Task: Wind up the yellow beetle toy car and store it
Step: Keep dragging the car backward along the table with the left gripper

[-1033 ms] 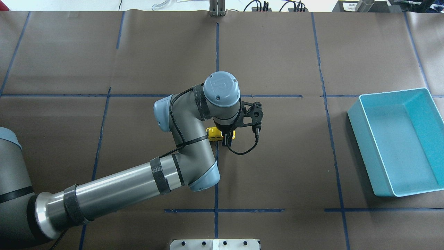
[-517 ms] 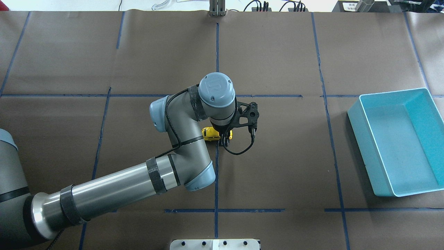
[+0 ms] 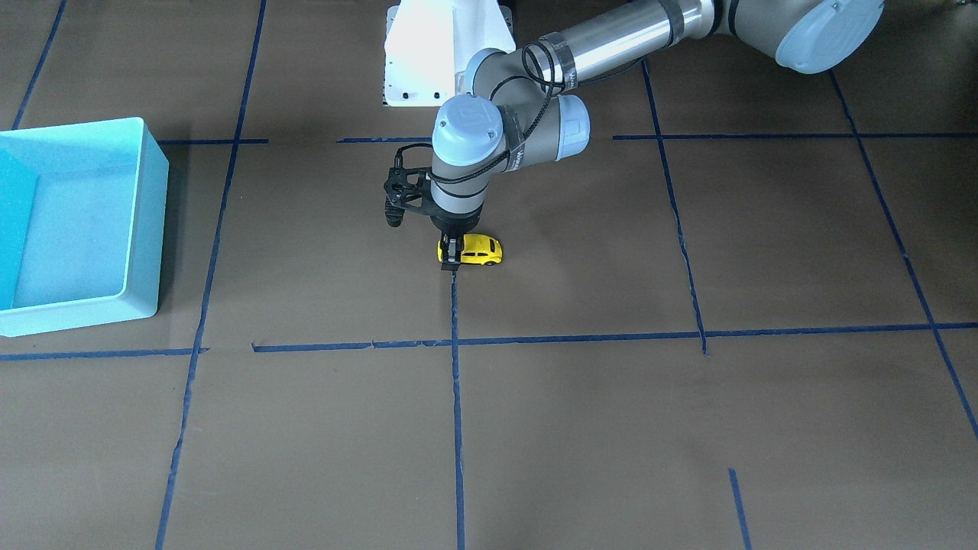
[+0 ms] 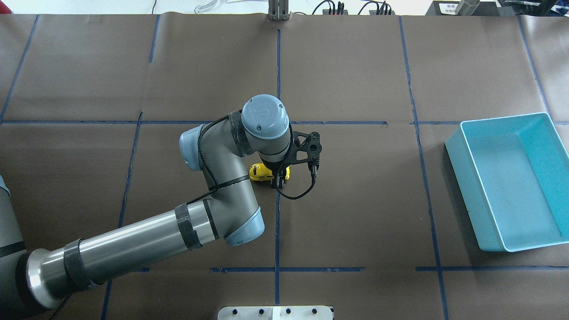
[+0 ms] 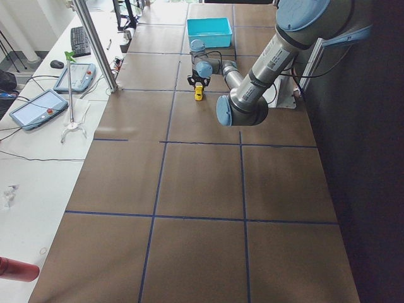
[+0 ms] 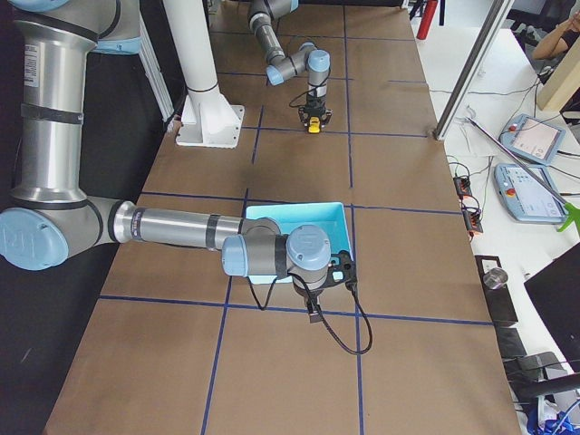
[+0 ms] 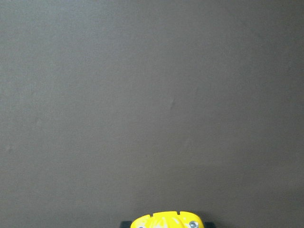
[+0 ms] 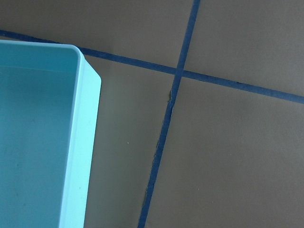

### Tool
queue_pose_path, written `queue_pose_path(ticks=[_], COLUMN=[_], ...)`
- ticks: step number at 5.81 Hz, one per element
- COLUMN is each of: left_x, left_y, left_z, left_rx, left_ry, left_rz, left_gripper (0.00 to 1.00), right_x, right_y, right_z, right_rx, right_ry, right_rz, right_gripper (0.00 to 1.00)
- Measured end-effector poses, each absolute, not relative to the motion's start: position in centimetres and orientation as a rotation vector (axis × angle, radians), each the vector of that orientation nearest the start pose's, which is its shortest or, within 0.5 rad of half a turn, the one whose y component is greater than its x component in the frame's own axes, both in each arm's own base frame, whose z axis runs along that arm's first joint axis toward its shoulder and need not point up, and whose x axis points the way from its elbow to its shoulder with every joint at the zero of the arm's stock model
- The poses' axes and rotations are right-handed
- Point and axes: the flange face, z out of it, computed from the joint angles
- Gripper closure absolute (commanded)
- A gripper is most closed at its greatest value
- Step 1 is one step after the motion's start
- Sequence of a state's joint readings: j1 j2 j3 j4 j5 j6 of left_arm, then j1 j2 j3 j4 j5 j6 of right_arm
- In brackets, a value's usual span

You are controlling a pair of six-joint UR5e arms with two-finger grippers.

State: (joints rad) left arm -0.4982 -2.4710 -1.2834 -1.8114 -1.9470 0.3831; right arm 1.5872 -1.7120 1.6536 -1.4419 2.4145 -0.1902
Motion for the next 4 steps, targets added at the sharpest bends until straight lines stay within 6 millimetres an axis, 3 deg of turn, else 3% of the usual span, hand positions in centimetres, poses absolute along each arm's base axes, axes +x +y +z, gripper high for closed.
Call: queue_pose_path(ticks=[4], left_x=[63.2], left_y=[-46.5], left_z=[21.3], left_rx=[0.732], left_ry=[0.734], left_rz=[1.505], left_gripper=[1.00], right_x=[6.6], right_y=[-43.6], right_z=[66.4], right_rx=[0.156], right_ry=[-0.833], right_rz=[-0.196], right_gripper=[0.00])
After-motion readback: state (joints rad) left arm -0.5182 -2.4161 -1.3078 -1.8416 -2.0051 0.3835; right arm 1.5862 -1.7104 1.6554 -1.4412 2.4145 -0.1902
